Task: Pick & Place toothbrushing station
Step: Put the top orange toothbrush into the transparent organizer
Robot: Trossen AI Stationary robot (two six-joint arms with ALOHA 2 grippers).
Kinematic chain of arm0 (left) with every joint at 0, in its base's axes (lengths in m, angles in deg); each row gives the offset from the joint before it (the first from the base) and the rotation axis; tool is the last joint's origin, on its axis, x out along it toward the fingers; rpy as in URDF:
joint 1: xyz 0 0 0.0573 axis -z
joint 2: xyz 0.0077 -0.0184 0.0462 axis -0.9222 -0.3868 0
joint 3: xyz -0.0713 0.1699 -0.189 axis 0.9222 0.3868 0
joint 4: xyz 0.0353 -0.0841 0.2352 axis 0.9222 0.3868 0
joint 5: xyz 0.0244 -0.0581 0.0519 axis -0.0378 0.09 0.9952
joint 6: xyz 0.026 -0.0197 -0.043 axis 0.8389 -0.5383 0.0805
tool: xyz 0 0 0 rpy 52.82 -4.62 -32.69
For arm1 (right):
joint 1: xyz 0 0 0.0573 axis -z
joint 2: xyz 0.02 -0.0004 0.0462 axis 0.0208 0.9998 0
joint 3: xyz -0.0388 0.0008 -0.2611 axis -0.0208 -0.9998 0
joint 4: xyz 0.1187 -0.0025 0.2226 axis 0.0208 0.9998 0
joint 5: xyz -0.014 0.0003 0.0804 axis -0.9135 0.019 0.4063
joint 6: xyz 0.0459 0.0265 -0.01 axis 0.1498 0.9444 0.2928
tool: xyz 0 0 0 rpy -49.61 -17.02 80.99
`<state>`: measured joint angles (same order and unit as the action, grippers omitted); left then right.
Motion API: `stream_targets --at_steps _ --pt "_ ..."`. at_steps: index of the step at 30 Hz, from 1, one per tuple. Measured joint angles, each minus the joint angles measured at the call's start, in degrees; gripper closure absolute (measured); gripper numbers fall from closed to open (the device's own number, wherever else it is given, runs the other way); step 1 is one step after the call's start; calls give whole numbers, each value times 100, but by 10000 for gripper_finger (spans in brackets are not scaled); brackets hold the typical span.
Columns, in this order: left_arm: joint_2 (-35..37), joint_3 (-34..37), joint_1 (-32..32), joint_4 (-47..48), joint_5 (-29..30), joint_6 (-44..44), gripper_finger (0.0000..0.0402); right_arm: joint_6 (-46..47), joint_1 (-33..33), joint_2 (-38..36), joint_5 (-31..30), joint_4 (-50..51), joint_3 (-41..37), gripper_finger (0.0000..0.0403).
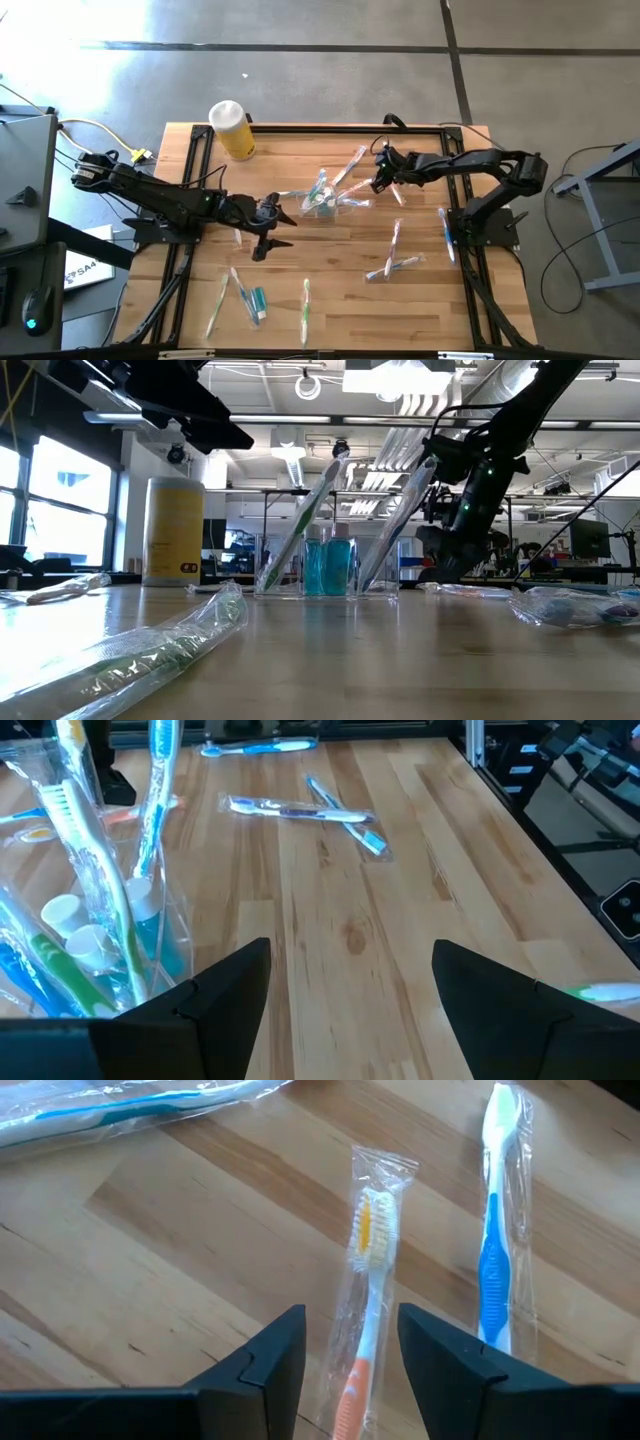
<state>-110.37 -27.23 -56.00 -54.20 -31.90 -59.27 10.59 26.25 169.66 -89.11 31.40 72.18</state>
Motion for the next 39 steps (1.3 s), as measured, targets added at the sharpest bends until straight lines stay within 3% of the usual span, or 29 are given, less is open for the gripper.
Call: stream_targets --at_steps 19,34,39 --pt "0 0 0 -167 4 -3 130 296 6 54 -302 101 0 251" --pt "0 0 0 -164 4 -19 130 309 4 942 -479 -415 39 251" --pt "0 0 0 -164 4 -21 130 308 7 929 -404 -398 33 287"
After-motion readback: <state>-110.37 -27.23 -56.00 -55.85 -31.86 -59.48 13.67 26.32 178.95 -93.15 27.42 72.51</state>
